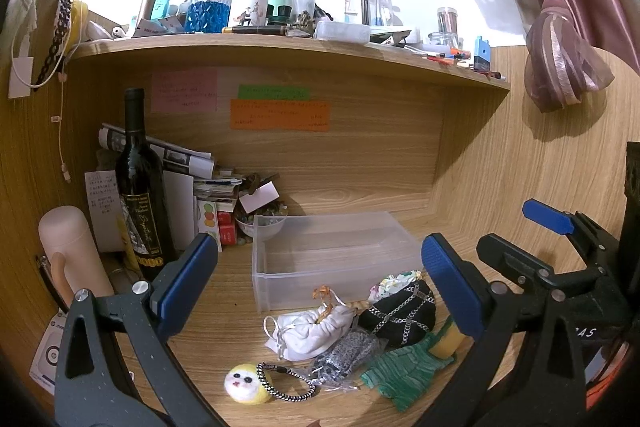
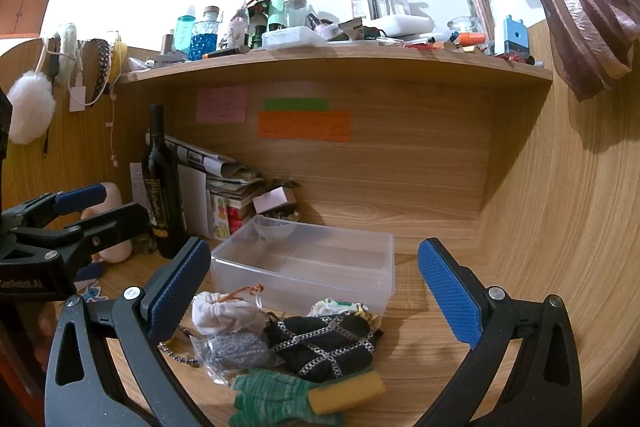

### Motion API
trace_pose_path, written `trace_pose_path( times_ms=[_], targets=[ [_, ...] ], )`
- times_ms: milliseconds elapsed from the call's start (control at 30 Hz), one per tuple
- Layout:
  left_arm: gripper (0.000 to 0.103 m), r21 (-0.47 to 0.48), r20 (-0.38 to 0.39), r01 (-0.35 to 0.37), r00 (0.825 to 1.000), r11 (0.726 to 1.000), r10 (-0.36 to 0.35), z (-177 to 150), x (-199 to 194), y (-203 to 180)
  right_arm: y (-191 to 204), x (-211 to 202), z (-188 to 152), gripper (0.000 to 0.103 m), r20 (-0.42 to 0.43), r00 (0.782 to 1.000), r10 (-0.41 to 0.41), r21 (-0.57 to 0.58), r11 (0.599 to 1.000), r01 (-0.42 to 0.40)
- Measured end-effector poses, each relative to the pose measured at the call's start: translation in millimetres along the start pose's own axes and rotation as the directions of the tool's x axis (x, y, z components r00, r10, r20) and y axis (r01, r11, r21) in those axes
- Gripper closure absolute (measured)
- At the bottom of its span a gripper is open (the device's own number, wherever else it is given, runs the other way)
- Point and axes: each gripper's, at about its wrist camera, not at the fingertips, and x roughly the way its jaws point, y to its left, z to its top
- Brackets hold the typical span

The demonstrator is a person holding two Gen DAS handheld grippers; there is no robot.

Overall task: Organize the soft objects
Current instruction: 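Lower both tools toward the pile of soft items beside the bin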

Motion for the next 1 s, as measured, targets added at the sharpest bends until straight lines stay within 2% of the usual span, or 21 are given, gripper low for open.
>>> trace_pose_path(
  times_ms=[267, 533, 600, 667, 800, 867, 1000],
  targets=[
    [0.000, -0.003, -0.012, 0.018, 1.000, 1.000, -0.018, -2, 2, 1, -1, -1, 0, 0.000, 0.004, 1.000, 0.003, 0.001, 1.000, -0.003],
    [0.000, -0.048, -0.049, 0.074, 0.996, 0.996, -0.077, -8, 10, 10, -4, 7, -6, 0.000, -0.031, 0.999, 0.026, 0.012, 1.000, -0.025],
    [0.006, -0.050, -0.055, 0.059, 0.997, 0.997, -0.062, -12, 11, 13, -6, 10, -9, 0.004, -0.046, 0.999, 0.027, 0.015, 1.000, -0.026],
    [0.018, -0.050, -0.079, 0.045, 0.996, 0.998, -0.049, -16, 14, 16, -10, 14, -13, 0.008, -0.077, 0.997, 0.026, 0.018, 1.000, -0.024],
    [0.022, -0.070, -0.129, 0.006, 0.992, 0.998, -0.015, -28, 21, 30, -18, 22, -25, 0.018, -0.142, 0.989, 0.030, 0.035, 0.999, -0.026],
    [0.029, -0.070, -0.166, -0.025, 0.986, 0.997, 0.013, -38, 25, 38, -23, 27, -33, 0.022, -0.179, 0.984, 0.016, 0.038, 0.999, -0.009],
    [0.035, -0.083, -0.257, -0.073, 0.965, 0.994, 0.049, -59, 32, 55, -34, 32, -49, 0.027, -0.250, 0.968, 0.002, 0.051, 0.999, 0.011]
  ],
)
